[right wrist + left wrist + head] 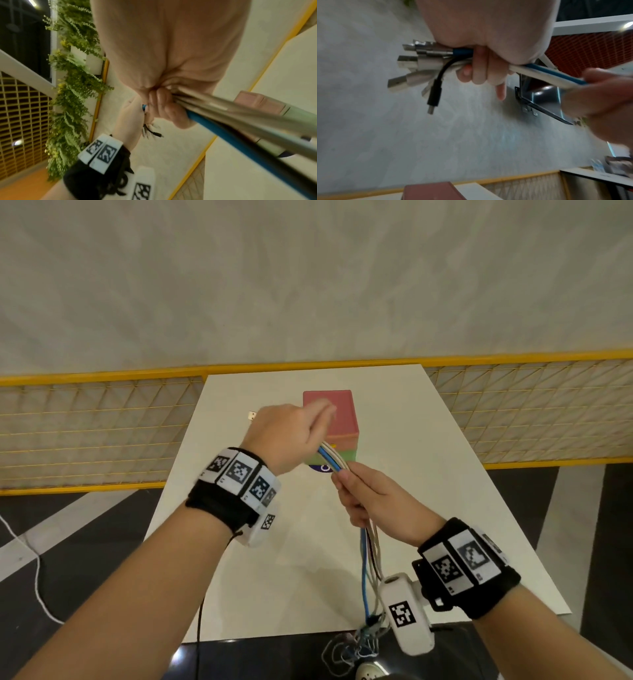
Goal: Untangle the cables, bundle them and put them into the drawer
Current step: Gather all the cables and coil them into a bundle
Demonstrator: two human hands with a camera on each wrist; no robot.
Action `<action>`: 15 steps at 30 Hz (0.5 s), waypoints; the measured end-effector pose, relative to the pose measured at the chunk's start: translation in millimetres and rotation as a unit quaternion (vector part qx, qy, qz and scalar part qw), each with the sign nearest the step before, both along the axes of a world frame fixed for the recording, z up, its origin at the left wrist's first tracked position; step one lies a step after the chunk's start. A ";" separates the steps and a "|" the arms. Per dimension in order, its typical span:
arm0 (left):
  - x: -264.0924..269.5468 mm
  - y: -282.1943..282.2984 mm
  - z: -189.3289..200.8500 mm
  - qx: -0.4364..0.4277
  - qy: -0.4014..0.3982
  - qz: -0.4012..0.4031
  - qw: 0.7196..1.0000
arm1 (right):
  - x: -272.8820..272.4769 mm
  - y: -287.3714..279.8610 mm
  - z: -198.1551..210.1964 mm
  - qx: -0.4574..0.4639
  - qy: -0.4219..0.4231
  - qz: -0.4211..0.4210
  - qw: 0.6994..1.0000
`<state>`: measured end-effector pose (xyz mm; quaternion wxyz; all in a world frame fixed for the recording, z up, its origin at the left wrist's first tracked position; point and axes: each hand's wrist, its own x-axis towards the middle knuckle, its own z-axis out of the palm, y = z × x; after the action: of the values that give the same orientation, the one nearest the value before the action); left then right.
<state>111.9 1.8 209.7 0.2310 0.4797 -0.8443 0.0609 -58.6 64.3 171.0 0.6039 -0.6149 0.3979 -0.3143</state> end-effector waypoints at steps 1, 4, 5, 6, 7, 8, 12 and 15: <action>6.3 -5.0 3.7 -0.009 0.027 0.027 0.999 | -2.9 2.4 -3.6 0.007 0.003 -0.002 1.000; 26.6 -19.3 7.5 0.011 0.111 0.121 0.986 | -15.5 13.8 -19.8 0.015 0.050 -0.011 0.999; 31.5 -21.2 4.3 0.022 0.109 0.141 0.984 | -20.0 17.8 -23.3 0.009 0.075 -0.017 0.997; 34.7 -21.2 0.1 0.039 0.093 0.156 0.983 | -23.6 20.3 -25.1 -0.008 0.104 -0.024 0.994; 36.2 -20.5 -4.6 0.057 0.081 0.167 0.981 | -25.9 21.4 -25.3 -0.031 0.131 -0.031 0.990; 34.9 -19.6 -9.6 0.068 0.081 0.172 0.979 | -26.6 21.0 -23.8 -0.053 0.151 -0.039 0.986; -5.5 5.9 -23.6 0.106 0.119 -0.011 0.987 | -14.3 9.6 -8.0 -0.121 0.206 -0.026 0.971; -35.6 31.8 -28.2 0.181 0.169 -0.055 0.967 | -8.9 1.5 11.9 -0.154 0.215 -0.013 0.964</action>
<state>76.4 33.6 181.4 0.2828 0.4697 -0.8149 -0.1879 -67.6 65.8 182.9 0.3980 -0.7483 0.4735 -0.2396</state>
